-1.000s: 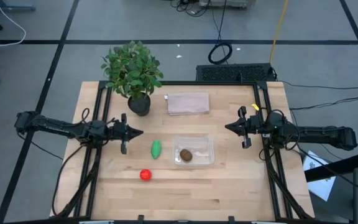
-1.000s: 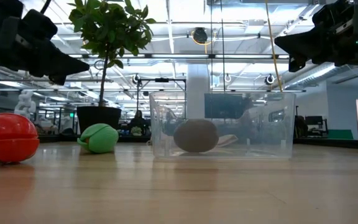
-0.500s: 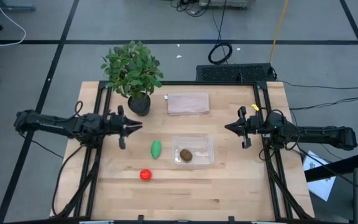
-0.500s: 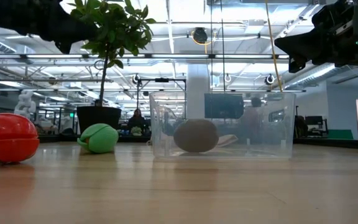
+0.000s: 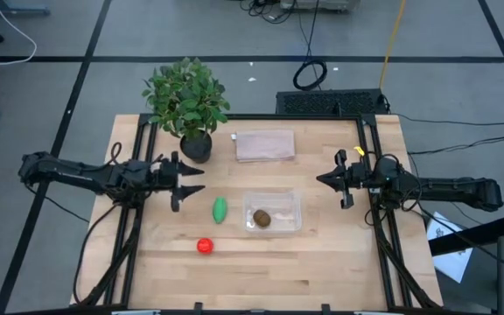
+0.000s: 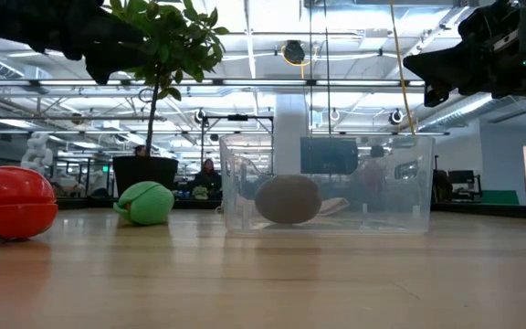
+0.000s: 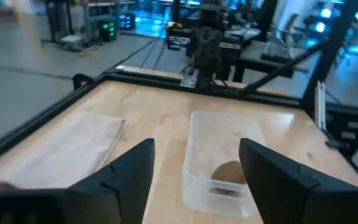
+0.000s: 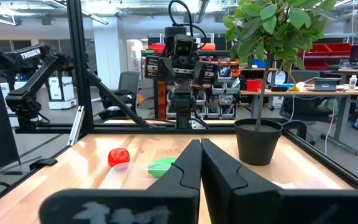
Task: Pick and placing Produce into tupperware
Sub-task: Put the green corn into the transparent bin
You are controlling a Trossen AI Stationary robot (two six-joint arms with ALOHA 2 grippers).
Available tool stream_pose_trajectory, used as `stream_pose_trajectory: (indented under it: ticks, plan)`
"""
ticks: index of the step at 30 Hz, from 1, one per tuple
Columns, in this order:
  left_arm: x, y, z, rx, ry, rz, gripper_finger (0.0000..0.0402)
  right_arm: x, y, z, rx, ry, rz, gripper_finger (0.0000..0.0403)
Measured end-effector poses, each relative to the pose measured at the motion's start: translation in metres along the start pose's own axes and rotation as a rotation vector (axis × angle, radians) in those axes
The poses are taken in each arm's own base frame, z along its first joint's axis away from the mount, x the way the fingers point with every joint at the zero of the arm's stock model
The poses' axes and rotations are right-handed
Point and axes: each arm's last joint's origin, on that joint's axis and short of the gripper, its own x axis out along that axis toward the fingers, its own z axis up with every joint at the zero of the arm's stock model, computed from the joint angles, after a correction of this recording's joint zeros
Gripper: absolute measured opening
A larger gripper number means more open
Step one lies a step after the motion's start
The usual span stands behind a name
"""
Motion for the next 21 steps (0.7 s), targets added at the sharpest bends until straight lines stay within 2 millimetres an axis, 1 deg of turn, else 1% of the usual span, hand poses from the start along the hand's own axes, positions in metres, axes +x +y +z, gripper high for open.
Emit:
stream_pose_trajectory:
  ticks: [3, 7, 11, 15, 18, 21]
  plan:
    - [0.002, -0.001, 0.007, -0.054, 0.053, 0.033, 0.0252, 0.0, 0.0, 0.0, 0.0, 0.0, 0.0, 0.0]
    - [0.008, -0.004, 0.021, -0.135, 0.147, 0.083, 0.0255, 0.0, 0.0, 0.0, -0.003, 0.0, 0.0, 0.0]
    - [0.021, -0.008, 0.031, -0.212, 0.276, 0.123, 0.0255, 0.0, 0.0, 0.0, -0.004, -0.001, 0.0, 0.0]
    - [0.039, -0.012, 0.031, -0.259, 0.414, 0.202, 0.0255, 0.0, 0.0, 0.0, -0.008, -0.002, 0.0, 0.0]
    - [0.057, -0.012, 0.028, -0.288, 0.514, 0.266, 0.0255, 0.0, 0.0, 0.0, -0.008, -0.002, 0.0, 0.0]
    - [0.074, -0.012, 0.023, -0.346, 0.61, 0.286, 0.0255, 0.0, 0.0, 0.0, -0.008, -0.002, 0.0, 0.0]
